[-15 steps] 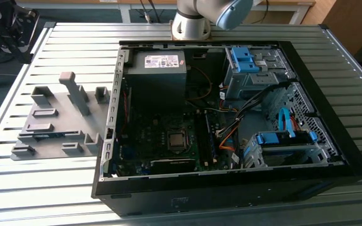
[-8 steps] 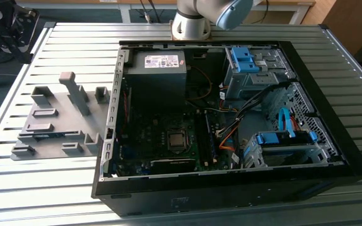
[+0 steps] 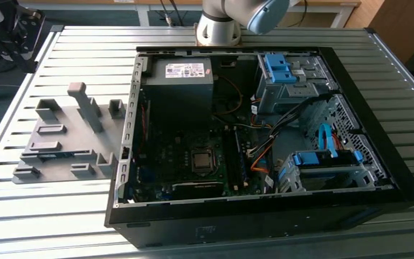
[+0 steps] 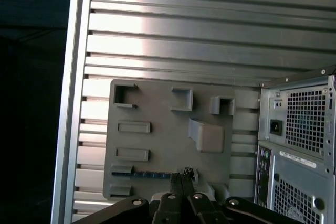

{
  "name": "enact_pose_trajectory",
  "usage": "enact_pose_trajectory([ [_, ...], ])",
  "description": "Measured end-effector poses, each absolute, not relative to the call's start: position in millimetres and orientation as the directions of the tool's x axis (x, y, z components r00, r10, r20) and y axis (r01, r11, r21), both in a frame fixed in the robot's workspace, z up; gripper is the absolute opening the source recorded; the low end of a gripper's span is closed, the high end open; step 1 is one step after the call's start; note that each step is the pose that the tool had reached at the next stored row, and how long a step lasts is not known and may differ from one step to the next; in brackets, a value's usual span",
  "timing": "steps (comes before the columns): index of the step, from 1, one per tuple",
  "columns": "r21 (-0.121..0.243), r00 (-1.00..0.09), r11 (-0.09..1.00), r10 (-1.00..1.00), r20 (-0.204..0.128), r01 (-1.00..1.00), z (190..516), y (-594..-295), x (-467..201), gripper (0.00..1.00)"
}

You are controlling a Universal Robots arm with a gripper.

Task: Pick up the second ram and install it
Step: 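Pick up the second ram and move it above second insertion slot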

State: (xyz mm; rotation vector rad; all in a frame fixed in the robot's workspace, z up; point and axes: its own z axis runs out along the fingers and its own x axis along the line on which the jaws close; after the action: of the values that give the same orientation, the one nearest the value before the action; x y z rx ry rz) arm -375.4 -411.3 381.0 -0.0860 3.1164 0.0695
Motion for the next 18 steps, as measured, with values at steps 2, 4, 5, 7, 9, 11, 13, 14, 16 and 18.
enact_pose_trajectory([
  [2, 0.044, -0.998, 0.997, -0.057, -0.024, -0.058, 381.0, -411.3, -375.3, 0.11],
  [4, 0.044, -0.998, 0.997, -0.058, -0.024, -0.059, 381.0, -411.3, -375.3, 0.11],
  [5, 0.044, -0.998, 0.997, -0.059, -0.024, -0.06, 381.0, -411.3, -375.4, 0.11],
  [7, 0.044, -0.998, 0.997, -0.061, -0.024, -0.062, 381.0, -411.3, -375.4, 0.11],
  [9, 0.044, -0.998, 0.997, -0.061, -0.024, -0.063, 381.0, -411.3, -375.4, 0.11],
  [11, 0.044, -0.998, 0.997, -0.063, -0.024, -0.064, 381.0, -411.3, -375.4, 0.11],
  [13, 0.044, -0.998, 0.997, -0.065, -0.024, -0.066, 381.1, -411.3, -375.4, 0.11],
  [14, 0.044, -0.998, 0.997, -0.066, -0.024, -0.067, 381.0, -411.3, -375.4, 0.11],
  [16, 0.044, -0.997, 0.997, -0.068, -0.024, -0.069, 381.0, -411.3, -375.4, 0.11],
  [18, 0.044, -0.997, 0.997, -0.07, -0.024, -0.071, 381.0, -411.3, -375.4, 0.11],
])
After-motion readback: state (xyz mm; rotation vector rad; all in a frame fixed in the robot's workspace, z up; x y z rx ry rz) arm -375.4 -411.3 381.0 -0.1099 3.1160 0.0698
